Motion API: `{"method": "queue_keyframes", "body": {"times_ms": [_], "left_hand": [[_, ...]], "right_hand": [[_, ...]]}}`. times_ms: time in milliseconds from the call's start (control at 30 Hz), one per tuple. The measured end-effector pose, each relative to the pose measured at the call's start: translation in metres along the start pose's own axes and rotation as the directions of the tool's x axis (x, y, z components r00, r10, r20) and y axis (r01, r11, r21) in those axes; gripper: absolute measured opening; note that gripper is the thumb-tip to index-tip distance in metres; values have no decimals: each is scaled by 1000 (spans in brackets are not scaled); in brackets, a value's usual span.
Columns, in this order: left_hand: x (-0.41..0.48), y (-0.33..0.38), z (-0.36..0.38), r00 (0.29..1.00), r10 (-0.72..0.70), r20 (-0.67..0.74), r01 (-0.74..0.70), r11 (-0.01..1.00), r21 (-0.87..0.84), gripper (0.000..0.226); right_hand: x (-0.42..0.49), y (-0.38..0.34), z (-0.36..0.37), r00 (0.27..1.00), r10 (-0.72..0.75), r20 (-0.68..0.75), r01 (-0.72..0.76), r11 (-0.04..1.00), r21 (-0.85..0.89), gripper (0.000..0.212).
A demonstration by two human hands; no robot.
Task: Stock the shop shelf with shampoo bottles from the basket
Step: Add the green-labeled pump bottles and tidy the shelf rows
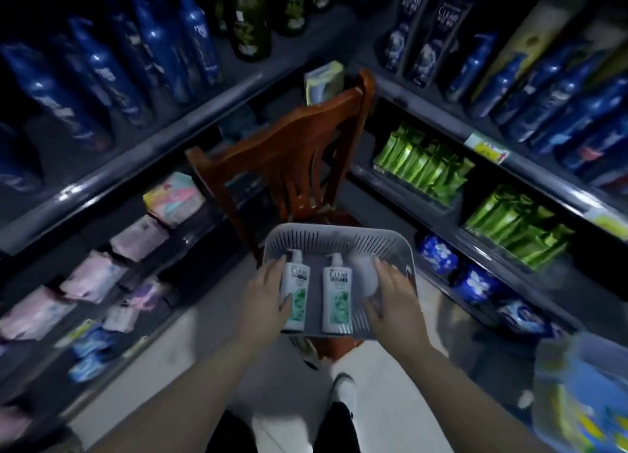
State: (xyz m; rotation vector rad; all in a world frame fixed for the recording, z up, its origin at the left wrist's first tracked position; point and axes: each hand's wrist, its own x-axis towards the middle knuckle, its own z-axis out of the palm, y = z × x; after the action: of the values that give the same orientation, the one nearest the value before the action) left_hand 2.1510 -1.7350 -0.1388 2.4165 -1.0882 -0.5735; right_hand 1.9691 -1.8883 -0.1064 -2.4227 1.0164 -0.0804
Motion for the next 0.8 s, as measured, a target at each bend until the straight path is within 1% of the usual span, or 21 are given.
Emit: {"method": "queue_keyframes", "body": {"times_ms": [67, 133, 200, 333, 533, 633, 733, 800], "left_hand": [[11, 5, 25, 999, -33, 5, 34, 999, -18, 68], [24, 2, 51, 996, -88, 15, 89, 996, -29, 70], [38, -5, 77, 985, -161, 56, 163, 986, -37, 71], [65, -34, 124, 955, -251, 155, 258, 966, -28, 76], [102, -73, 180, 911, -350, 218, 346, 936, 59, 88], [113, -81, 198, 903, -368, 222, 360, 930, 75, 96], [121, -93, 207, 875, -436, 210, 441, 897, 29, 109], [126, -99, 211, 855, -474, 212, 492, 869, -43, 114]], "right_hand": [[12, 21, 18, 997, -5, 78, 5, 1000, 2, 68], [25, 39, 40, 992, 3, 124, -7, 1000, 30, 70], [38, 55, 66, 984, 36, 177, -45, 998, 46, 73], [63, 81, 118, 958, 112, 264, -124, 992, 28, 83], [95, 107, 186, 922, 217, 320, -260, 961, 95, 96], [105, 117, 214, 908, 251, 335, -301, 948, 106, 106], [113, 123, 232, 879, 302, 370, -369, 921, 125, 113], [118, 127, 239, 845, 349, 406, -455, 867, 203, 116]]}}
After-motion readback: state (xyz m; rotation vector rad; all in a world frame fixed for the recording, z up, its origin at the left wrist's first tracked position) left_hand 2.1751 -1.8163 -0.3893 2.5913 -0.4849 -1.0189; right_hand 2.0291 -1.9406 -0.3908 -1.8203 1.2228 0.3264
